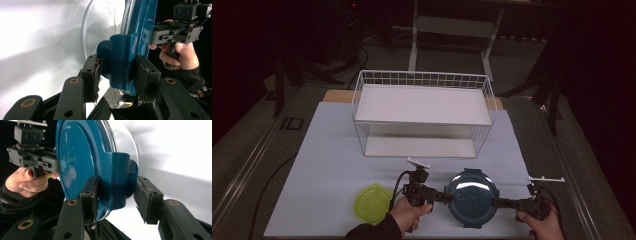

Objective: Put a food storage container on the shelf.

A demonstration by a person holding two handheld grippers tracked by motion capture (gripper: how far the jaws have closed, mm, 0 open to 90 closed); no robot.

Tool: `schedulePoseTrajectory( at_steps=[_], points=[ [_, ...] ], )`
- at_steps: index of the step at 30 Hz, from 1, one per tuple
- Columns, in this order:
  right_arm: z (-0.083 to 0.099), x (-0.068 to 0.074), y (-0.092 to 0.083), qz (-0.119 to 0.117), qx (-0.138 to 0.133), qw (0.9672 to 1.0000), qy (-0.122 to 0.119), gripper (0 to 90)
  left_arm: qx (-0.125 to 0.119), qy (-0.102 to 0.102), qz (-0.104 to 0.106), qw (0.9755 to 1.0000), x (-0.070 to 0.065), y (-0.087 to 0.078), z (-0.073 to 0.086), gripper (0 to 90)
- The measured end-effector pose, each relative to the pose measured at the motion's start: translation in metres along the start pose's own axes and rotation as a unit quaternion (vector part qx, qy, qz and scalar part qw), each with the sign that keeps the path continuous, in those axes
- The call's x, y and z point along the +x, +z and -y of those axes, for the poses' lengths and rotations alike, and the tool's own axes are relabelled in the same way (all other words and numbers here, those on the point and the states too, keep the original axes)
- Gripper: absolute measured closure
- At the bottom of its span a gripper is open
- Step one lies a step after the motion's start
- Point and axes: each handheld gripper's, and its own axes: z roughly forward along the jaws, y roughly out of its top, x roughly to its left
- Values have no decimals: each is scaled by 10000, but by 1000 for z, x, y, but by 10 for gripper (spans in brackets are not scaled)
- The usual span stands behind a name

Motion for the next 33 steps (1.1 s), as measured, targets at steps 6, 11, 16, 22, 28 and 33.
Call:
schedulePoseTrajectory(
  at_steps=[6, 11, 16, 22, 28, 33],
  points=[
    [-12, 18, -4, -1, -90, 9998, -197, 549, -124, 174, 22, 9998, -9, -17, -8, 575],
    [-22, 33, -7, -13, -170, 9992, -368, 550, -253, 295, 29, 9992, -18, -31, -14, 576],
    [-31, 44, -7, 15, -190, 9986, -492, 550, -347, 337, 42, 9988, -20, -42, -17, 576],
    [-50, 66, -4, 26, -186, 9972, -719, 550, -516, 428, 45, 9977, -24, -61, -22, 577],
    [-63, 81, -2, 20, -205, 9960, -871, 550, -677, 503, 36, 9964, -28, -81, -29, 577],
    [-79, 98, 1, 13, -229, 9946, -1012, 550, -834, 561, 24, 9949, -32, -98, -36, 578]
  ],
)
